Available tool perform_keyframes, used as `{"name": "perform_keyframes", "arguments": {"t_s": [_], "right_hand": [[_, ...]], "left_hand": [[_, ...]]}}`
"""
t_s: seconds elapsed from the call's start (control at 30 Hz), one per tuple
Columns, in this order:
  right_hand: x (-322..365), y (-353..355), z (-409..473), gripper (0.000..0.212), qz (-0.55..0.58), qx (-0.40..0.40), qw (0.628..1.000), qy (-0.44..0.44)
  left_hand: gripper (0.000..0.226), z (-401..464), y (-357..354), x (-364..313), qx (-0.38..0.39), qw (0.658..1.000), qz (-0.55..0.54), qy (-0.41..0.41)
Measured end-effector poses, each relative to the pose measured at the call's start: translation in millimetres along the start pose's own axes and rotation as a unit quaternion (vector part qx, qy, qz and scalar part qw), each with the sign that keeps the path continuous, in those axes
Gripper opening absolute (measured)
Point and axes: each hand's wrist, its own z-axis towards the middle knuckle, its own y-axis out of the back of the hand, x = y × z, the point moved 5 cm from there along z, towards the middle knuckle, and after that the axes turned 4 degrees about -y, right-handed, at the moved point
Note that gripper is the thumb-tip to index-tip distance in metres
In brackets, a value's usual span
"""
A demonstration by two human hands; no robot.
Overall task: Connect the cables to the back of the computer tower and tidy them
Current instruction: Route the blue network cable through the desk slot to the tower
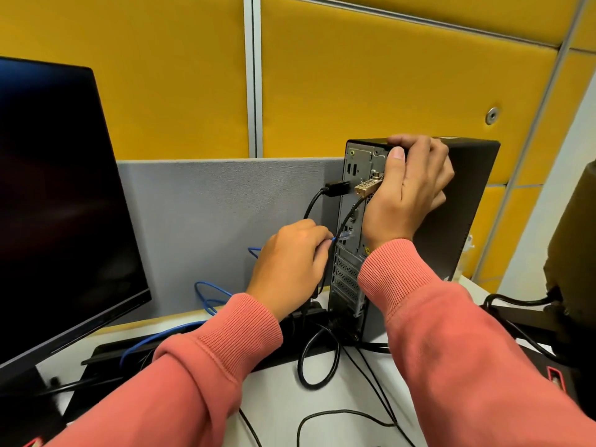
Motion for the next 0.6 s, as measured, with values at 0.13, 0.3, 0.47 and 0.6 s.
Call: {"name": "perform_keyframes", "arguments": {"t_s": [0.13, 0.3, 0.47, 0.6], "right_hand": [[-0.5, -0.2, -0.9, 0.026, 0.001, 0.001, 1.0, 0.0], [0.1, 0.3, -0.6, 0.026, 0.003, 0.003, 1.0, -0.001], [-1.9, 0.0, -0.2, 0.027, 0.006, 0.002, 1.0, -0.004], [-2.3, 0.2, -0.3, 0.026, 0.011, -0.002, 1.0, -0.006]], "left_hand": [[0.019, 0.1, 3.5, -4.7, 0.008, 0.999, 0.042, 0.015], [0.022, 1.6, 6.3, -6.6, 0.016, 0.997, 0.069, 0.022], [0.021, -1.5, 6.2, -10.6, 0.017, 0.997, 0.077, -0.009], [0.018, 0.7, 5.4, -10.9, 0.001, 0.996, 0.084, -0.008]]}}
